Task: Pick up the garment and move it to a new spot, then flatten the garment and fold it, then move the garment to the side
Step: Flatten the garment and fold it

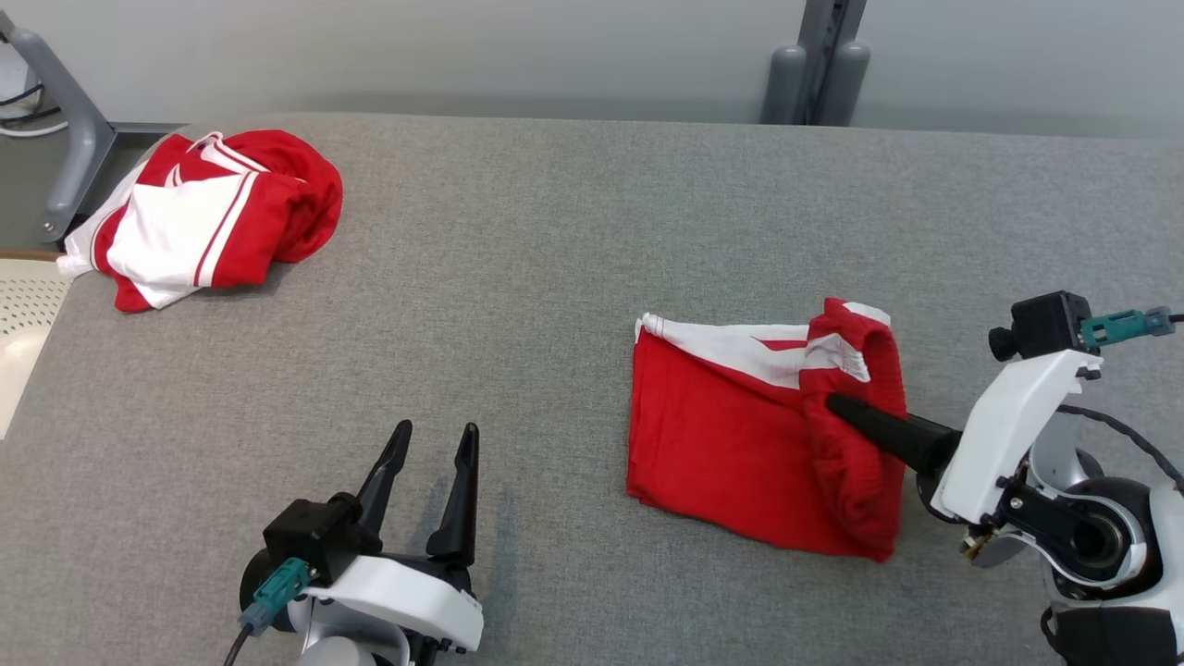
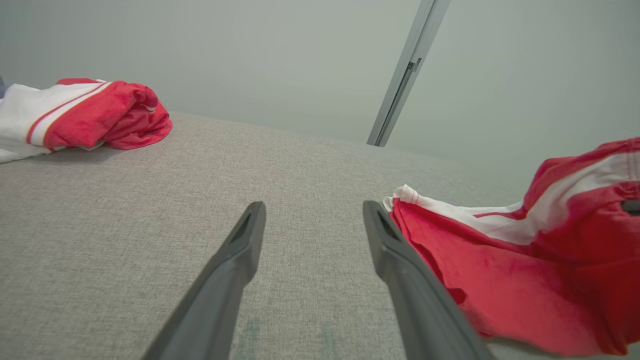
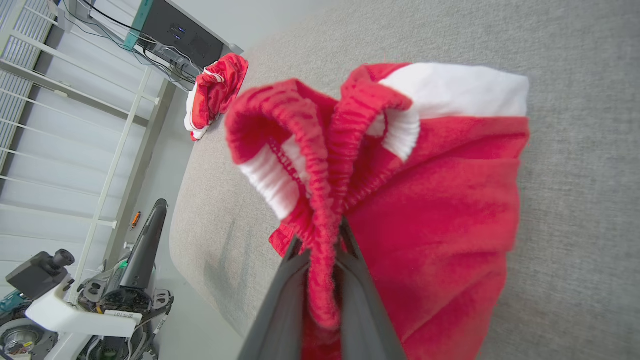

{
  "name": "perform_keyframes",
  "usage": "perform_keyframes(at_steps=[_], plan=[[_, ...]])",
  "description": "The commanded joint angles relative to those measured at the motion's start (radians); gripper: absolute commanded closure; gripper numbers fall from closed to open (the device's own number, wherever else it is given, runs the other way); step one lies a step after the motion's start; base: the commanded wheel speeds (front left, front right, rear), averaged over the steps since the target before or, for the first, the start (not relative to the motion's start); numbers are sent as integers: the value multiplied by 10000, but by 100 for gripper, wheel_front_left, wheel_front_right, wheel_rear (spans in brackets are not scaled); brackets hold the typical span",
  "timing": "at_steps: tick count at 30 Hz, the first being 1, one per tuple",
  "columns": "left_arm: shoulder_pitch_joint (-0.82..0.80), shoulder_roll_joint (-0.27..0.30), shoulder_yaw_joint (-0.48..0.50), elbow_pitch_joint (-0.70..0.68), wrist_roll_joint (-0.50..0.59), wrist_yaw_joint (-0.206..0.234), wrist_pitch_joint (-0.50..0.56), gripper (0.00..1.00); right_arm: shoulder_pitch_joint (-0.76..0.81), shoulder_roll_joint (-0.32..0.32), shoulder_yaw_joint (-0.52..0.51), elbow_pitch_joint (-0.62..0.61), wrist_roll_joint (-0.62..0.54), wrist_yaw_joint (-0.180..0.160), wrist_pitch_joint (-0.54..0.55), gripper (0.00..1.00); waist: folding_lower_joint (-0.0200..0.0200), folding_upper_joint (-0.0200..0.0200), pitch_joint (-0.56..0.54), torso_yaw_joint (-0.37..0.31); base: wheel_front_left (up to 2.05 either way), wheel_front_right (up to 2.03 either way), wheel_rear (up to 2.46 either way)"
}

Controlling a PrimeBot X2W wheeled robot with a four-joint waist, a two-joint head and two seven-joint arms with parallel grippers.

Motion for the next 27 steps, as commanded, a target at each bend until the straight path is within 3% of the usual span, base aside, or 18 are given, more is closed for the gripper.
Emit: perform_keyframes(at_steps=[1, 11, 19, 20, 22, 23, 27], plan=[[-158, 35, -26, 17, -74, 18, -44, 0, -210, 80, -73, 152, -110, 5, 132, 100, 0, 0, -12, 58, 0, 0, 0], [-278, 33, -296, 49, -339, 63, -44, 0, -948, 149, 1038, 1450, -469, 5, -290, 100, 0, 0, -66, 341, 0, 0, 0], [-331, 40, -508, 42, -542, 131, -44, 0, -1809, 157, 1661, 2907, -963, 5, -1335, 100, 0, 0, -109, 641, 0, 0, 0], [-326, 36, -523, 42, -551, 138, -44, 0, -1904, 157, 1751, 3079, -1006, 5, -1450, 91, 0, 0, -114, 668, 0, 0, 0], [-330, 36, -524, 61, -552, 123, -44, 0, -2090, 155, 1870, 3434, -1021, 5, -1727, 46, 0, 0, -122, 708, 0, 0, 0], [-333, 34, -522, 69, -558, 120, -44, 0, -2186, 158, 1959, 3590, -1046, 5, -1860, 0, 0, 0, -126, 723, 0, 0, 0], [-334, 36, -518, 94, -564, 140, -44, 0, -2491, 157, 2267, 4170, -876, 5, -2359, 0, 0, 0, -145, 739, 0, 0, 0]])
